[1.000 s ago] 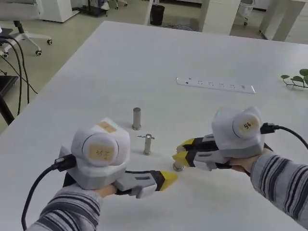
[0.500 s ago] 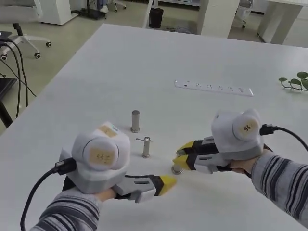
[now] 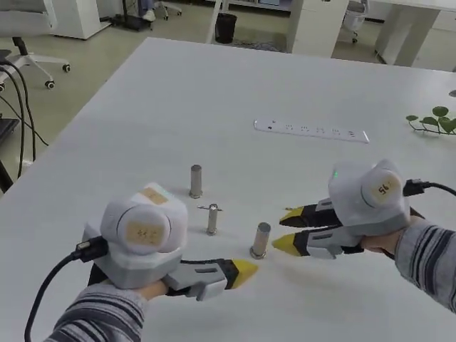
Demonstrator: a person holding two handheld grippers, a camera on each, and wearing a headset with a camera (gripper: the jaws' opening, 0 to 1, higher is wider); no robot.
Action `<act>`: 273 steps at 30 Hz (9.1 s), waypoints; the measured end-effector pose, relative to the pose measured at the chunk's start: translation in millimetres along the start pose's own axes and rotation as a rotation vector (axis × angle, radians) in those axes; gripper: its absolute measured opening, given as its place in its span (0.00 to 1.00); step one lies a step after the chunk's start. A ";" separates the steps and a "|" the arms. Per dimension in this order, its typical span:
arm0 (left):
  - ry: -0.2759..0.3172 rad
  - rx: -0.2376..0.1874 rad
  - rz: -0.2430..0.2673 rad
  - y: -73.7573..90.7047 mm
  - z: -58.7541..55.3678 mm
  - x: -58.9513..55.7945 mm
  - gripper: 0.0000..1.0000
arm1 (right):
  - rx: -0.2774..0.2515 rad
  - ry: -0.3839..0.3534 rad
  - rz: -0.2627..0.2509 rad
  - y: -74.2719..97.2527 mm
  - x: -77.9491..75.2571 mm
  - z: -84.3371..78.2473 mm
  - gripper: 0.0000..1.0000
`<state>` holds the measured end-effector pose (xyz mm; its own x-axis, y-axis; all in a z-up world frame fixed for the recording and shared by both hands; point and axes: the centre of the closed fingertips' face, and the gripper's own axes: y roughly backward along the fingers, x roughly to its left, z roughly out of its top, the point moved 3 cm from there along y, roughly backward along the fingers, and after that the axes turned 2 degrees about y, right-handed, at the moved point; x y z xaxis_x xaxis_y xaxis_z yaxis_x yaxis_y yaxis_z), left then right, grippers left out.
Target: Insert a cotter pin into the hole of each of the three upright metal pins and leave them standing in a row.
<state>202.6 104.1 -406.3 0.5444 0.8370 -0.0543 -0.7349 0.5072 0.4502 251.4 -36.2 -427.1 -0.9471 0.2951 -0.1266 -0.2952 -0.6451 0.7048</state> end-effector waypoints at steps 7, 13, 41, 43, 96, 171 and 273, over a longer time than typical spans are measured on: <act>0.001 -0.001 0.000 0.7 0.1 0.4 0.96 | 0.091 -0.007 -0.031 7.0 -25.4 -18.1 0.20; 0.007 0.003 0.002 0.9 -0.9 0.7 0.96 | 0.127 -0.005 -0.048 5.4 -41.3 -25.9 0.19; 0.000 0.035 -0.038 -5.2 -5.0 -7.0 0.94 | 0.254 -0.014 0.014 -15.5 -61.1 -47.7 0.06; 0.000 0.035 -0.041 -5.2 -5.0 -7.5 0.94 | 0.261 -0.017 0.028 -16.1 -59.6 -47.5 0.03; 0.067 0.000 -0.230 -6.5 1.1 -47.5 0.49 | 0.116 0.423 -0.035 23.3 46.8 6.7 0.00; -0.046 0.005 -0.489 2.2 -2.9 -89.0 0.00 | 0.068 0.375 0.072 26.4 87.0 7.2 0.00; 0.036 0.021 -0.050 -82.3 -17.0 -43.3 0.10 | 0.269 0.349 -0.113 5.4 18.4 4.6 0.00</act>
<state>232.7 29.6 -456.1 0.5646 0.8181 -0.1092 -0.6983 0.5441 0.4652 232.9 -31.0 -422.5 -0.9103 0.0685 -0.4083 -0.3997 -0.4031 0.8233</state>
